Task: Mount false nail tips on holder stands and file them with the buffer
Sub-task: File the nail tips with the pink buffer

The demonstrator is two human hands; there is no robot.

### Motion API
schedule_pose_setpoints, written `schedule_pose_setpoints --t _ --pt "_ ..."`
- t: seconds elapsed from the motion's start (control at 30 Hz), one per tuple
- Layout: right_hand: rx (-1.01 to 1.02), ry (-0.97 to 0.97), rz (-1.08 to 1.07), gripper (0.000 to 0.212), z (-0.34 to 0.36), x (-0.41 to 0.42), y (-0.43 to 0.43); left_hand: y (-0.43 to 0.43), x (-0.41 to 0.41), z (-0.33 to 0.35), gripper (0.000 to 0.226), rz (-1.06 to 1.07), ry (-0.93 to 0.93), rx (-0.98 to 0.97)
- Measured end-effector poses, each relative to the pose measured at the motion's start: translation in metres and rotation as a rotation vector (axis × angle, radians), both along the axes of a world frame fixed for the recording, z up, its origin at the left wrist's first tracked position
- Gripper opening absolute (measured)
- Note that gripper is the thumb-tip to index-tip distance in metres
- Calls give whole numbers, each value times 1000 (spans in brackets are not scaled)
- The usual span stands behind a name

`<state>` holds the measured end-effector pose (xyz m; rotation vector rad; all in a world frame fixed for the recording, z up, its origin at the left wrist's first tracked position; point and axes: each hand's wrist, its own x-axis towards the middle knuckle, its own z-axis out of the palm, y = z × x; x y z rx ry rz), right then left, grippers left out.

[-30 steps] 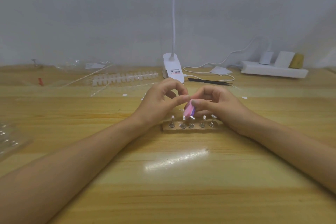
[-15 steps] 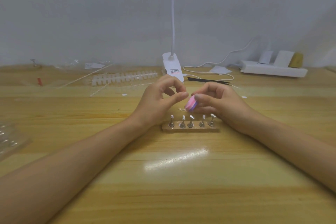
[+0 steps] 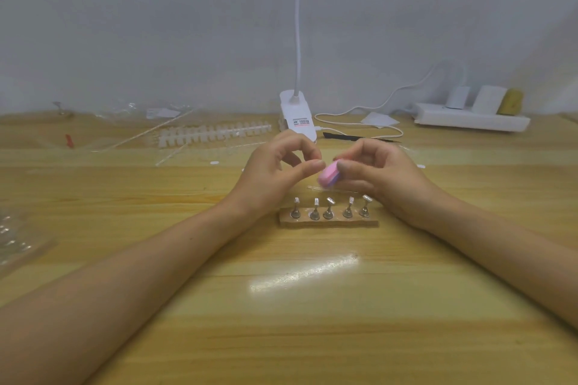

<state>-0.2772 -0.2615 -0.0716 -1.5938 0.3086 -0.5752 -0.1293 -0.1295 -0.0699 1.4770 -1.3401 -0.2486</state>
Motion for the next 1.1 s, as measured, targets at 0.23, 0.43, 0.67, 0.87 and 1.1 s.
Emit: schedule_pose_setpoints --t 0.23,0.43,0.67,0.87,1.1 --pt "63 -31 -4 21 0 -1 -1 1 0 0 12 2 0 -7" --pt "44 -16 16 20 -1 0 -1 1 -1 1 12 4 -6 2" --pt "70 -5 54 20 1 -1 -4 1 -1 0 15 5 -3 3" --pt "-5 -2 47 21 0 -1 1 0 -1 0 16 -8 7 6" --pt "-40 -3 84 20 0 0 4 0 0 0 15 4 14 -5"
